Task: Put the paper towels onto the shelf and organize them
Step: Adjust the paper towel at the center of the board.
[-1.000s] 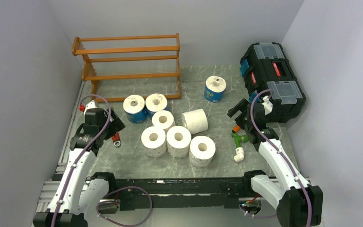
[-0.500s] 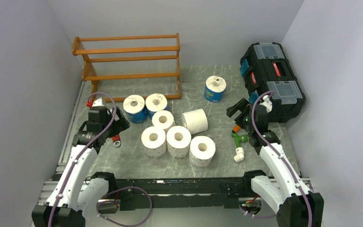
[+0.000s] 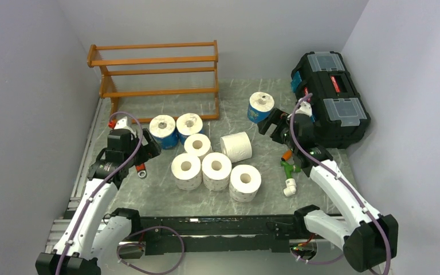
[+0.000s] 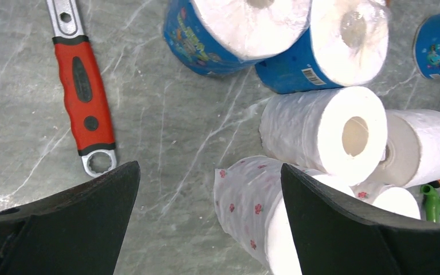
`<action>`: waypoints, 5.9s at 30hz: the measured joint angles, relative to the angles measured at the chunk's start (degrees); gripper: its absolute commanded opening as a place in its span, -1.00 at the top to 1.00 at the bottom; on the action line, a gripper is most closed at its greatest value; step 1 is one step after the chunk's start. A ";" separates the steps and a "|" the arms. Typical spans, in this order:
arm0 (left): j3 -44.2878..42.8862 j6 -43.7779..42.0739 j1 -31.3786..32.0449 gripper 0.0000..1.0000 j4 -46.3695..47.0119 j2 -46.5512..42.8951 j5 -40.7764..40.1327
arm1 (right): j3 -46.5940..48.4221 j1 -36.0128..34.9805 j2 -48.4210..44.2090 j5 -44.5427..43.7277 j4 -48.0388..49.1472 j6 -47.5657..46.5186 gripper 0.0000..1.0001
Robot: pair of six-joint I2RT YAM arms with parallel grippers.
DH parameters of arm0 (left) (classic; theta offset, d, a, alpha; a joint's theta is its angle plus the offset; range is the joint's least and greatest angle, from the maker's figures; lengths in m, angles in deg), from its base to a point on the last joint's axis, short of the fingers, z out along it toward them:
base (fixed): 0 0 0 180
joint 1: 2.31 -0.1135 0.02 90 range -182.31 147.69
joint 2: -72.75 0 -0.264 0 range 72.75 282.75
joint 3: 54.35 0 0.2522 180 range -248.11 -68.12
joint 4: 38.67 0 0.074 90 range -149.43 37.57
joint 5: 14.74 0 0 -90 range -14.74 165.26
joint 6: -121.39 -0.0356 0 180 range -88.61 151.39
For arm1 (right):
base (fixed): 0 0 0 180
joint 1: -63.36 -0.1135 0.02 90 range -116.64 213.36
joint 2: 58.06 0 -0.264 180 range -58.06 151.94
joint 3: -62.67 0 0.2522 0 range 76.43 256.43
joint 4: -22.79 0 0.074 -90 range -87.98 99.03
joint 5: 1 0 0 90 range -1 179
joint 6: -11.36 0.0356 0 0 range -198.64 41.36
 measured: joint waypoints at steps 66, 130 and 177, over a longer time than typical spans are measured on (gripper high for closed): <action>3.32 0.46 0.00 -0.98 3.87 1.46 8.02 | 23.34 -32.68 34.25 -22.58 -14.21 -20.44 -0.81; 3.43 0.66 0.00 -0.98 4.96 2.34 10.86 | 22.86 -28.33 39.58 -37.88 -19.74 -18.29 -0.91; 3.76 1.11 0.00 -0.98 5.57 3.52 12.39 | 13.40 -12.68 24.13 -18.69 -13.86 -15.21 -0.29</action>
